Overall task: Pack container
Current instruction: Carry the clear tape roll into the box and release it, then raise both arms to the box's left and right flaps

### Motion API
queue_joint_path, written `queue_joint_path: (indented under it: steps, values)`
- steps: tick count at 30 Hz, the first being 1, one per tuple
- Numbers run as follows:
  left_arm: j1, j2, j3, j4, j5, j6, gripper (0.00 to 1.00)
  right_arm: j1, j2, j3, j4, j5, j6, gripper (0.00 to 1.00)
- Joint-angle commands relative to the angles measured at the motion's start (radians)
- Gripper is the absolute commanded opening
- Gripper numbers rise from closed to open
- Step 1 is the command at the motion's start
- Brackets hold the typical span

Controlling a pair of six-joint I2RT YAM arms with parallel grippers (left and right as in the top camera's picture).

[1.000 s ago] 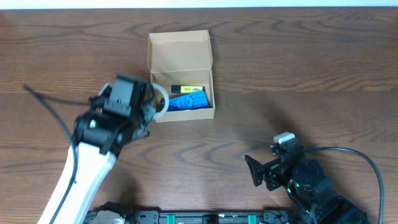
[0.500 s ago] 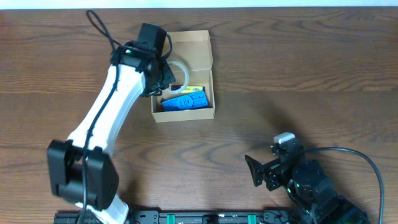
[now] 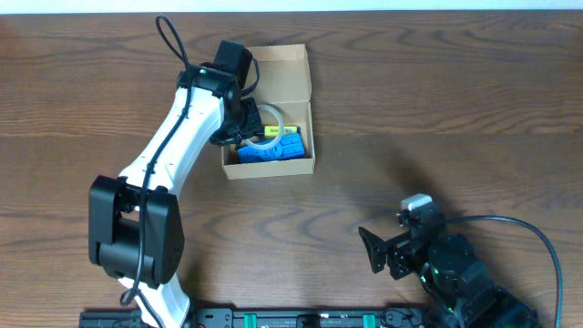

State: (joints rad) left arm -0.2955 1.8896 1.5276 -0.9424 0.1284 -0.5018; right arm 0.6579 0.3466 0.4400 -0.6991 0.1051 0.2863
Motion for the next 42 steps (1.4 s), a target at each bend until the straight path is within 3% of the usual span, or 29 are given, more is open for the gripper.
queue_joint_path:
  steps: [1,3,7,9,23,31,36,42]
  values:
    - [-0.002,0.025,0.026,-0.006,0.003,0.032,0.08,-0.005,-0.004,-0.003,-0.002,0.003,0.016,0.99]
    - [-0.002,0.027,0.026,-0.005,0.003,0.031,0.13,-0.005,-0.004,-0.003,-0.002,0.003,0.016,0.99]
    - [-0.002,0.027,0.026,0.000,0.003,0.031,0.64,-0.005,-0.004,-0.003,-0.002,0.003,0.016,0.99]
    - [-0.002,0.027,0.026,0.002,0.004,0.031,0.97,-0.005,-0.004,-0.003,-0.002,0.003,0.016,0.99]
    - [0.000,0.025,0.093,-0.012,0.027,0.035,0.96,-0.005,-0.004,-0.003,-0.002,0.003,0.016,0.99]
    - [0.000,0.025,0.253,-0.153,0.018,0.077,0.96,-0.005,-0.004,-0.003,-0.001,0.005,0.016,0.99]
    - [0.003,0.025,0.348,-0.216,0.019,0.080,0.96,-0.005,0.000,-0.001,0.056,0.133,0.012,0.99]
    - [0.024,0.025,0.454,-0.285,0.019,0.080,0.96,-0.072,0.127,0.134,0.076,0.126,0.050,0.99]
